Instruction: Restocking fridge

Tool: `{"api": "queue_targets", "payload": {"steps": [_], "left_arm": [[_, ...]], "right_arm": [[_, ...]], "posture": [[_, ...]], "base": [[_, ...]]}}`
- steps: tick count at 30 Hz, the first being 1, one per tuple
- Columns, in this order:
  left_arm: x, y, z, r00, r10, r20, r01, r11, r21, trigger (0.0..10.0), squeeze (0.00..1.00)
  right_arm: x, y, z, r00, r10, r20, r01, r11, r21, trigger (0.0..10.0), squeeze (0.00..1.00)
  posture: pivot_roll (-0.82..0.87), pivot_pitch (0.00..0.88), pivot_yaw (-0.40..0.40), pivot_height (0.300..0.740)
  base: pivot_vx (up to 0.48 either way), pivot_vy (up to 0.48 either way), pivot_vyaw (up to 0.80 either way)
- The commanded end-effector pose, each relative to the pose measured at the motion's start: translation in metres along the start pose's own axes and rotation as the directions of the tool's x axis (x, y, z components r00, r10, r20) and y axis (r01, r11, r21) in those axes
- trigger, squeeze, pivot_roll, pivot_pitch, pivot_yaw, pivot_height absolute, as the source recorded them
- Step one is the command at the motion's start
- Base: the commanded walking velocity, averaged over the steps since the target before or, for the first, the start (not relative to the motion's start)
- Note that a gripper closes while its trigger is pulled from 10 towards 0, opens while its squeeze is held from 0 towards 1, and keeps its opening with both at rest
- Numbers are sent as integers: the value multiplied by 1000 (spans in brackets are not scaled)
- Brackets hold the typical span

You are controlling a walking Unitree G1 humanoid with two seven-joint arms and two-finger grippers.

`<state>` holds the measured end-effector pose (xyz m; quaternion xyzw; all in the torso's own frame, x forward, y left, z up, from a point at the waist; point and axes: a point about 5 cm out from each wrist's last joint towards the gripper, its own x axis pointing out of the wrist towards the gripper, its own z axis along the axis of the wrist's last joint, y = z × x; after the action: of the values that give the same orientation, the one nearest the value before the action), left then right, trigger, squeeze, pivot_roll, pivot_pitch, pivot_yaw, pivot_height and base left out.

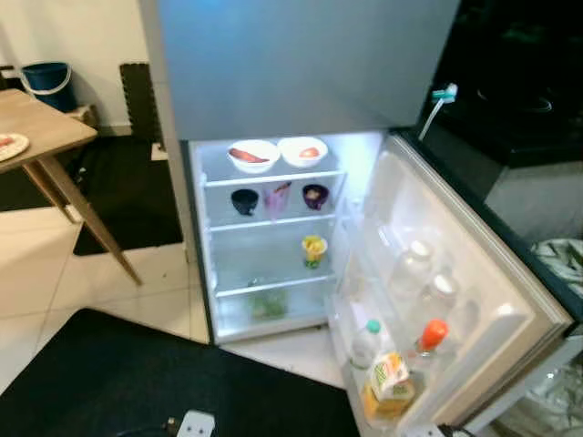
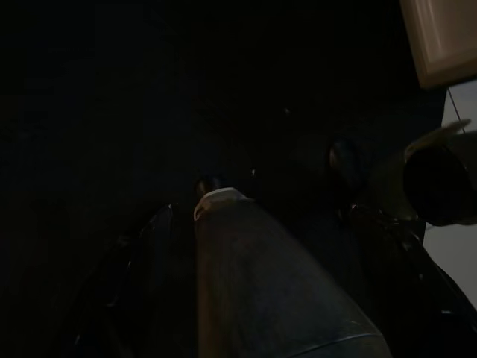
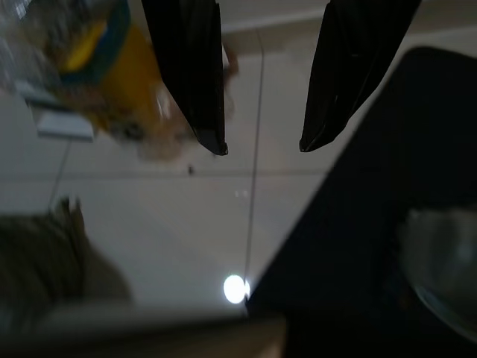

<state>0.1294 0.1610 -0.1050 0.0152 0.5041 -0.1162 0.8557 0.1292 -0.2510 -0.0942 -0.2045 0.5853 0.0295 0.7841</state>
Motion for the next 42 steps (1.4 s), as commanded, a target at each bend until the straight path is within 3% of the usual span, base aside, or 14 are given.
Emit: {"api": "queue_targets", "payload": {"steps": [1, 6, 12, 17, 20, 21, 23, 24, 28, 32, 34, 36, 40, 42], "left_arm": [[-3, -4, -18, 998, -9, -68, 8, 1000, -13, 10000, 0], [-3, -4, -18, 998, -10, -68, 9, 1000, -17, 10000, 0], [-2, -6, -17, 998, -16, -64, 14, 1000, -24, 10000, 0], [-2, -7, -19, 998, -21, -66, 19, 999, -27, 10000, 0], [-3, -8, -20, 997, -25, -69, 23, 999, -27, 10000, 0], [-3, -8, -20, 997, -25, -69, 23, 999, -27, 10000, 0], [-2, -9, -20, 997, -28, -69, 26, 999, -28, 10000, 0], [-2, -9, -20, 997, -28, -69, 26, 999, -28, 10000, 0], [-2, -9, -20, 997, -31, -67, 29, 999, -29, 10000, 0], [-3, -9, -21, 997, -31, -68, 29, 999, -29, 10000, 0], [-3, -9, -21, 997, -31, -69, 29, 999, -29, 10000, 0], [-3, -9, -22, 997, -31, -71, 29, 999, -29, 10000, 0], [-3, -9, -22, 997, -32, -71, 30, 999, -29, 10000, 0], [-3, -8, -22, 997, -32, -71, 30, 999, -29, 10000, 0]], "right_arm": [[0, 1, -2, 1000, -9, -18, 9, 1000, -10, 10000, 0], [-1, -7, -10, 997, -51, -65, 54, 998, 44, 10000, 0], [-5, -34, -24, 978, -164, -128, 189, 957, 220, 10000, 0], [-11, -63, -32, 945, -275, -174, 321, 876, 360, 10000, 0], [-17, -83, -37, 915, -344, -212, 404, 787, 466, 10000, 0], [-17, -83, -37, 915, -344, -212, 404, 787, 466, 10000, 0], [-24, -107, -29, 879, -438, -190, 459, 667, 586, 10000, 0], [-24, -107, -29, 879, -438, -190, 459, 667, 586, 10000, 0], [-39, -147, -6, 818, -568, -93, 413, 468, 781, 10000, 0], [-46, -163, 7, 798, -603, -14, 318, 401, 859, 10000, 0], [-48, -166, 18, 798, -598, 71, 230, 411, 882, 10000, 0], [-46, -159, 40, 806, -535, 251, 77, 515, 853, 10000, 0], [-40, -142, 54, 821, -428, 378, -43, 614, 788, 10000, 0], [-39, -137, 57, 819, -399, 412, -85, 627, 775, 10000, 0]], "posture": [[-39, 0, -75, 740], [-40, 0, -75, 740], [-40, 0, -76, 740], [-44, 0, -75, 740], [-44, 0, -75, 740], [-44, 0, -75, 740], [-54, 0, -73, 740], [-54, 0, -73, 740], [-56, 0, -71, 740], [-56, 0, -70, 740], [-56, 0, -70, 740], [-55, 0, -72, 740], [-56, 0, -70, 740], [-56, 0, -70, 740]], "base": [[0, 0, 0], [0, 0, 0], [0, 0, 0], [0, 0, 0], [0, 0, 0], [0, 0, 0], [0, 0, 0], [0, 0, 0], [0, 0, 0], [0, 0, 0], [0, 0, 0], [0, 0, 0], [0, 0, 0], [0, 0, 0]]}}
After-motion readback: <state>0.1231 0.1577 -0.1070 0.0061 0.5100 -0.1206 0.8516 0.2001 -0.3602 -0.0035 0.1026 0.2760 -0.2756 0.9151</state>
